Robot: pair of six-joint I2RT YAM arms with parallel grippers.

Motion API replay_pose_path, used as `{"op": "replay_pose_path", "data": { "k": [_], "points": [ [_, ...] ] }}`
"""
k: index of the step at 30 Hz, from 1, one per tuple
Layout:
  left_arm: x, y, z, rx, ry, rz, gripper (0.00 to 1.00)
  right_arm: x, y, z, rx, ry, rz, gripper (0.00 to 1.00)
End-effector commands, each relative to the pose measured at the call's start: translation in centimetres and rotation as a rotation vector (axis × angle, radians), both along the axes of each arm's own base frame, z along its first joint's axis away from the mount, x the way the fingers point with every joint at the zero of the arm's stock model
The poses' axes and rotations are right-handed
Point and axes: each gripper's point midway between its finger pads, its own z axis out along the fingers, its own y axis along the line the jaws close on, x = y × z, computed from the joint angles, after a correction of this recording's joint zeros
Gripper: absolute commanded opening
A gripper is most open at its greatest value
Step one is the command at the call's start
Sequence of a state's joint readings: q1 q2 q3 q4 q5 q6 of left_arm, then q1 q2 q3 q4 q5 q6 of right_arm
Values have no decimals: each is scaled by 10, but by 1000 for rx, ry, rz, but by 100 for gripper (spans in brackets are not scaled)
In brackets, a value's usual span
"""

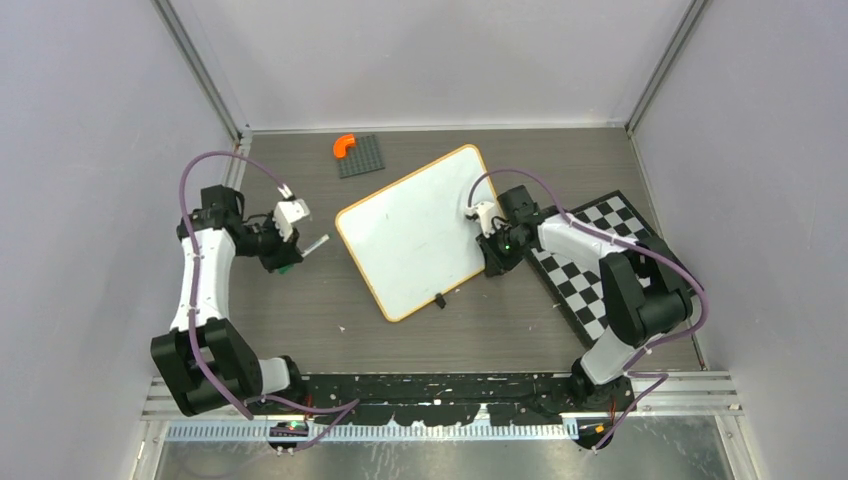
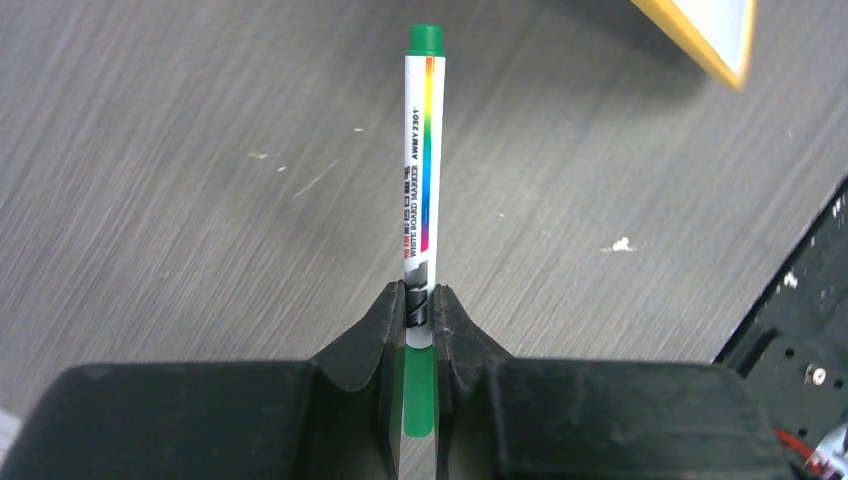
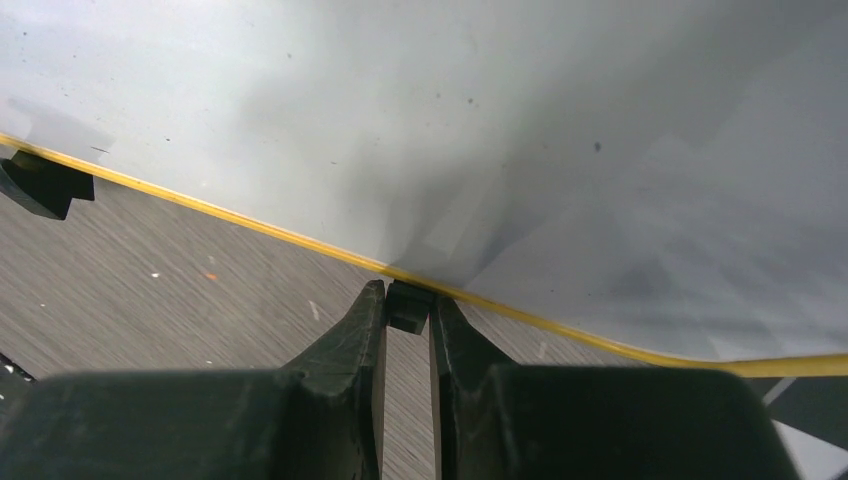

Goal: Write a sentence on the whiteboard
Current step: Pick up the whiteboard marker at the center of the board.

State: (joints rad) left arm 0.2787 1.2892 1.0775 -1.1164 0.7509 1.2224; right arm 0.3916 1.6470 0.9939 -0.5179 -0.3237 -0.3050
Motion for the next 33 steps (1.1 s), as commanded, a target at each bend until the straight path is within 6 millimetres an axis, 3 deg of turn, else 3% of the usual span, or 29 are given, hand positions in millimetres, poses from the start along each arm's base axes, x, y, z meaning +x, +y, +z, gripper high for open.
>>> {"op": "replay_pose_path", "data": {
  "k": [1,8,13,22,27,31,32,33],
  "points": [
    [41,16,43,-115,-74,270,0,-27,27,-7,12,68,104,0],
    [78,47,79,-169,-117,542,0,-38,47,-7,-9,60,169,0],
    [91,55,96,-199,-129,622,0,-39,69,-6,12,83,130,0],
    [105,57,123,-227,-163,648,0,-61,89,-2,61,82,176,0],
    [105,49,130,-227,-178,636,0,-68,89,-6,27,84,207,0],
    [104,42,133,-237,-175,627,0,-69,74,-12,-35,69,211,0],
    [104,40,133,-235,-174,622,0,-70,71,-13,-48,65,208,4],
    [104,38,135,-235,-177,616,0,-71,70,-13,-51,66,207,17]
  ]
}}
